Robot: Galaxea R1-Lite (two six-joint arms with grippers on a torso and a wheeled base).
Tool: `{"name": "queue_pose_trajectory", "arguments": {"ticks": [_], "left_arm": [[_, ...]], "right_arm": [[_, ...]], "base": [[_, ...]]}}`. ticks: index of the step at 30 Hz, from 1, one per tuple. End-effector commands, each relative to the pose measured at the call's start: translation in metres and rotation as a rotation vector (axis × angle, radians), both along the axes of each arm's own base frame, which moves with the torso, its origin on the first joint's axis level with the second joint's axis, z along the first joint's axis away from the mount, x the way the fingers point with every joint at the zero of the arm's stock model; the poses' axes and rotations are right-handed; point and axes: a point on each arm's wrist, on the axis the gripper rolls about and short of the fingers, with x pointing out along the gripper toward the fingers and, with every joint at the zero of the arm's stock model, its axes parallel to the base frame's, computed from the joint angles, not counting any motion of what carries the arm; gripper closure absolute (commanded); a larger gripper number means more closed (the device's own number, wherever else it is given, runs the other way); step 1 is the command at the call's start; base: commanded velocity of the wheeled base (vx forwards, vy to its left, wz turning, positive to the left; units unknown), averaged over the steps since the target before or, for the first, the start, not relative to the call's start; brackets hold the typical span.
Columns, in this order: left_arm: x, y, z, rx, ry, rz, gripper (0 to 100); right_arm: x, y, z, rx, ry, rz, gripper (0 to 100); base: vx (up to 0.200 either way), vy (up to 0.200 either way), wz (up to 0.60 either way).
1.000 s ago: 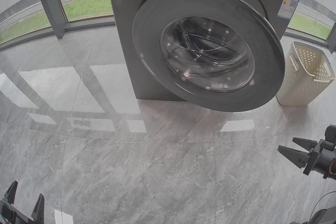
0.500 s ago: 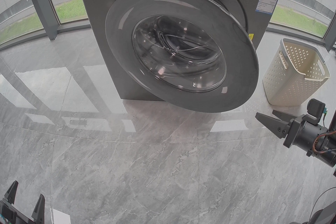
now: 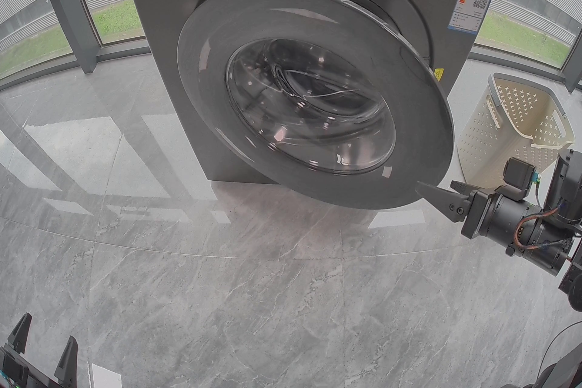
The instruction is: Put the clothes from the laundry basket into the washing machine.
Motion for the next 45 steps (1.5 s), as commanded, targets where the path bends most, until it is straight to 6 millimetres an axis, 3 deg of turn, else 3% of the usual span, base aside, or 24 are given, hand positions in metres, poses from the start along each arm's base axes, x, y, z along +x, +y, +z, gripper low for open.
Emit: {"name": "queue_pose_trajectory", "arguments": {"ticks": [1, 8, 14, 19, 30, 38, 45], "left_arm": [[0.0, 0.0, -0.005, 0.0, 0.007, 0.002, 0], [0.0, 0.0, -0.005, 0.0, 0.007, 0.0, 0], [0.0, 0.0, -0.005, 0.001, 0.007, 0.0, 0], [0.001, 0.0, -0.005, 0.001, 0.01, 0.0, 0], [0.001, 0.0, -0.005, 0.001, 0.008, 0.0, 0], [0.0, 0.0, -0.005, 0.001, 0.008, 0.0, 0], [0.001, 0.0, -0.005, 0.001, 0.01, 0.0, 0]], "right_arm": [[0.004, -0.001, 0.001, 0.001, -0.004, -0.021, 0], [0.027, -0.026, 0.005, 0.0, -0.017, -0.186, 0], [0.026, -0.032, 0.002, -0.006, -0.007, -0.21, 0], [0.02, -0.029, -0.004, -0.02, 0.012, -0.187, 0], [-0.004, 0.008, -0.01, -0.02, 0.028, 0.01, 0], [0.0, 0.018, -0.006, 0.03, -0.056, 0.031, 0], [0.002, 0.021, -0.006, 0.041, -0.076, 0.039, 0]], "base": [[0.2, 0.0, 0.0], [0.029, 0.0, 0.0], [0.0, 0.0, 0.0], [0.0, -0.12, 0.0], [0.0, -0.073, 0.0], [0.0, 0.0, 0.0], [0.2, 0.0, 0.0]]}}
